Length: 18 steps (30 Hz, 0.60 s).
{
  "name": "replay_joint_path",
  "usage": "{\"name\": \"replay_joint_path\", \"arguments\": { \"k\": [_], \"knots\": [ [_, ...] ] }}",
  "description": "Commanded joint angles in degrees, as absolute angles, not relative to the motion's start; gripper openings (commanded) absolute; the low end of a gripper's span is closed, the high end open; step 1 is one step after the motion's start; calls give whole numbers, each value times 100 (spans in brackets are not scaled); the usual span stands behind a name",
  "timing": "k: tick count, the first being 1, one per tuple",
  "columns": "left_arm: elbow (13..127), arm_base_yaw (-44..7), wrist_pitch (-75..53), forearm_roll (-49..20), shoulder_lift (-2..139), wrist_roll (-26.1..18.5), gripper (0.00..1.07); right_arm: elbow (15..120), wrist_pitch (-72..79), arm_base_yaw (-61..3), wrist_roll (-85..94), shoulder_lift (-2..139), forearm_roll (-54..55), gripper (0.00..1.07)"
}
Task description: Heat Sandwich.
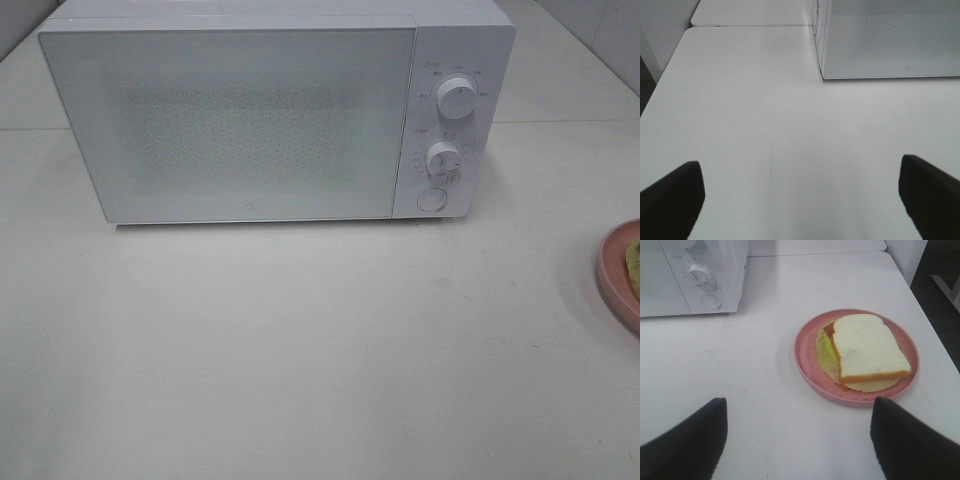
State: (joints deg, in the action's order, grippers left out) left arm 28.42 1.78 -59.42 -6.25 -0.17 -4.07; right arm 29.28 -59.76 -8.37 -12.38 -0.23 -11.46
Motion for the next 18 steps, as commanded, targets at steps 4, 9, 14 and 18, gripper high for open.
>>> {"name": "replay_joint_path", "arguments": {
  "k": [4,9,14,18],
  "knots": [
    [2825,195,-5890,-659,-183,-372,101,2922,-5999,-808,-1255,-178,-1146,76],
    [2825,195,-5890,-659,-178,-372,101,2922,-5999,-808,-1255,-178,-1146,76],
    [2825,195,-5890,-659,-178,-372,101,2922,-5999,-808,-1255,-178,-1146,76],
    [2825,195,-5890,-659,-178,-372,101,2922,-5999,-808,-1255,-178,-1146,76]
  ]
}}
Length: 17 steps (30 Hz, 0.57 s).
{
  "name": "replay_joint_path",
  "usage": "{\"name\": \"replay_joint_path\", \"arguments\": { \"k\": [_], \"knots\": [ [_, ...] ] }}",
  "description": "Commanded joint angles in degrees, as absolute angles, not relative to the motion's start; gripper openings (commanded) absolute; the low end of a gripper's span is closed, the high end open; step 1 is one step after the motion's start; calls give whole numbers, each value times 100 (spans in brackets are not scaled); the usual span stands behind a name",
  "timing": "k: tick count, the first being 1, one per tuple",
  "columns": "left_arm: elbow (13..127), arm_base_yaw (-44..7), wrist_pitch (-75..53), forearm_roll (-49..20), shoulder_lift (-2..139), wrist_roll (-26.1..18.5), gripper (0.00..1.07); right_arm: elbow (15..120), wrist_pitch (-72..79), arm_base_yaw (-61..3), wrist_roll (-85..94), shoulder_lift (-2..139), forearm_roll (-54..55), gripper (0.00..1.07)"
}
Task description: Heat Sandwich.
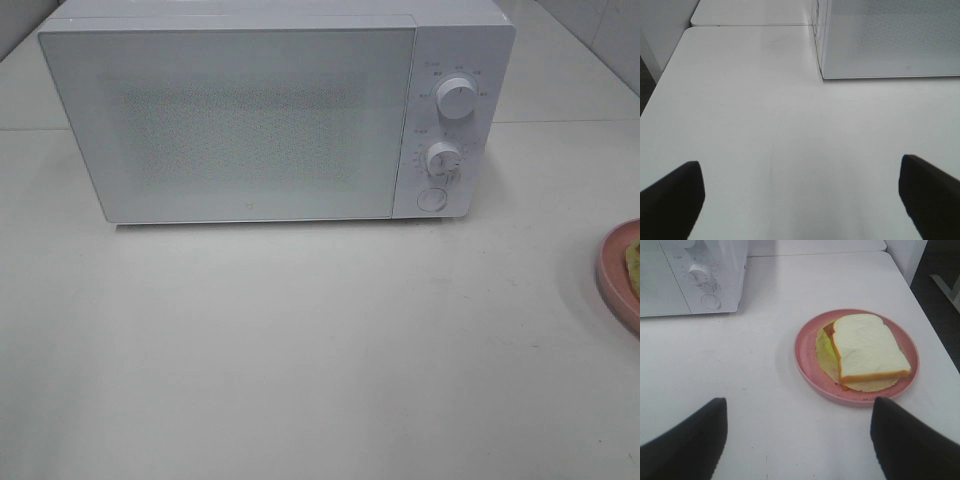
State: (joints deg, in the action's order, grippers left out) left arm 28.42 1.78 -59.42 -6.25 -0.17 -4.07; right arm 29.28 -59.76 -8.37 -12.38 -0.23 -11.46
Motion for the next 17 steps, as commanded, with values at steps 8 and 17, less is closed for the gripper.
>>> {"name": "replay_joint_path", "arguments": {
  "k": [8,17],
  "knots": [
    [2825,195,-5890,-659,-178,-372,101,2922,-5999,-808,-1255,-178,-1146,76],
    [2825,195,-5890,-659,-178,-372,101,2922,-5999,-808,-1255,-178,-1146,76]
  ]
}}
